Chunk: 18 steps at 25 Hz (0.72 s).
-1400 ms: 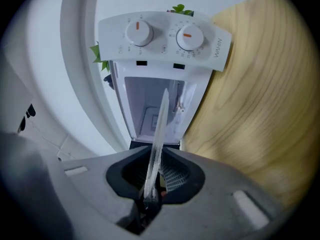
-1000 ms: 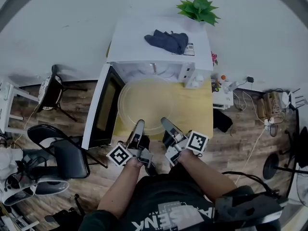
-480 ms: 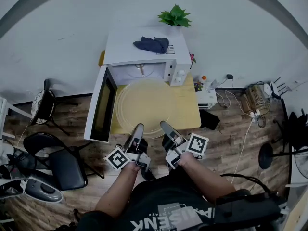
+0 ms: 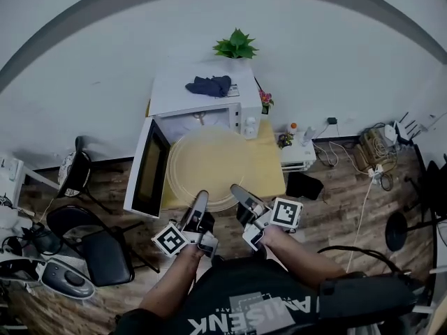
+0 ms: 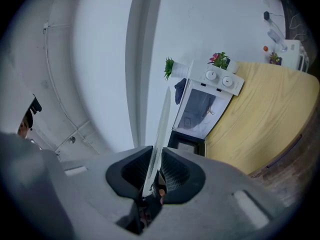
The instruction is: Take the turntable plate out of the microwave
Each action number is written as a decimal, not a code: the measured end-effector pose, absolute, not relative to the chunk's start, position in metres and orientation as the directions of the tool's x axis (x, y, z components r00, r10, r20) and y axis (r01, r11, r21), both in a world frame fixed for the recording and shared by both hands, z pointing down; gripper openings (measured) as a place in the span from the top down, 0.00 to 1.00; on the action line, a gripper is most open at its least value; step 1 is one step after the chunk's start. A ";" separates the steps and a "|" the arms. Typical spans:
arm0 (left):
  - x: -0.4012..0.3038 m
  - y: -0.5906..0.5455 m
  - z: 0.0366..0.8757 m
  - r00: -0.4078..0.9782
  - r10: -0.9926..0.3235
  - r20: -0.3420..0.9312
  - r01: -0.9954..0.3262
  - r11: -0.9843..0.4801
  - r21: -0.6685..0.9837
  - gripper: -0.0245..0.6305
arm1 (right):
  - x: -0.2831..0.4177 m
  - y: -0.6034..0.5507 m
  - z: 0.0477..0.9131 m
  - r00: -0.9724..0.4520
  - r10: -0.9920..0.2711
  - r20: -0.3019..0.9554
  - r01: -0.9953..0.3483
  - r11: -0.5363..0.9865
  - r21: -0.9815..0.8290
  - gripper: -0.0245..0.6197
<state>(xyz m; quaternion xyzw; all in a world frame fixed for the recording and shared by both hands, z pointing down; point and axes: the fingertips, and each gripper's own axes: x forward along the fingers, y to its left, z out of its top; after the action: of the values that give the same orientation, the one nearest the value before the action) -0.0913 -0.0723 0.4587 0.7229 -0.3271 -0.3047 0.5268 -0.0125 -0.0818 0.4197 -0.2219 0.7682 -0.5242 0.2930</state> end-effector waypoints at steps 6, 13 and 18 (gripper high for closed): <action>-0.084 -0.066 0.446 0.586 -0.802 -0.117 -0.161 -0.257 0.953 0.88 | -0.006 -0.076 0.410 -0.745 -0.622 -0.241 0.002 0.359 -0.933 0.87; -0.084 -0.061 0.440 0.572 -0.813 -0.107 -0.189 -0.258 0.948 0.88 | -0.006 -0.075 0.403 -0.763 -0.592 -0.258 0.019 0.379 -0.925 0.87; -0.082 -0.059 0.439 0.562 -0.822 -0.092 -0.215 -0.252 0.944 0.88 | -0.004 -0.074 0.402 -0.768 -0.580 -0.271 0.035 0.384 -0.923 0.87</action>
<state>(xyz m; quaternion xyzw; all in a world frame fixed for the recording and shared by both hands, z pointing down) -0.0825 -0.0592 0.4391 0.7301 -0.3552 -0.3049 0.4978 -0.0037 -0.0740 0.4018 -0.1749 0.7789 -0.5265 0.2923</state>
